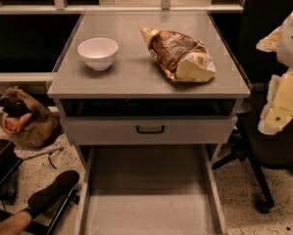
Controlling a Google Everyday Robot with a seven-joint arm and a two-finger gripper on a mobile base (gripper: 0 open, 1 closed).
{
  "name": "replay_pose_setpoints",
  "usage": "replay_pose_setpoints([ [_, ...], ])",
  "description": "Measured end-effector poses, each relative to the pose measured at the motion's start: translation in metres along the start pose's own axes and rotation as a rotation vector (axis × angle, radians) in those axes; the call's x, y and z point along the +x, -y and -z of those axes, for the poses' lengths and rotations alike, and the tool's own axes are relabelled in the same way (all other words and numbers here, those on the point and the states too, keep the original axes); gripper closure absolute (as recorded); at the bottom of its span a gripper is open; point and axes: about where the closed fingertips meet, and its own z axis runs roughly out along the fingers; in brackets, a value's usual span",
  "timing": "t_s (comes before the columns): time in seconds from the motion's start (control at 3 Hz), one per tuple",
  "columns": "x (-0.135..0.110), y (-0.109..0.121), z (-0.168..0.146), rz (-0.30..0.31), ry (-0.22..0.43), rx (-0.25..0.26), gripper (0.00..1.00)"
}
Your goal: Close middle drawer
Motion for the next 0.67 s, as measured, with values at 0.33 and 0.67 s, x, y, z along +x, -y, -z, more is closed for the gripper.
replay_pose_setpoints([
  [0.33,0.000,0.000,0.000,0.000,0.000,0.000,0.00],
  [0.67,-0.001,-0.013,-0.025,-0.025,0.014,-0.044,0.00],
])
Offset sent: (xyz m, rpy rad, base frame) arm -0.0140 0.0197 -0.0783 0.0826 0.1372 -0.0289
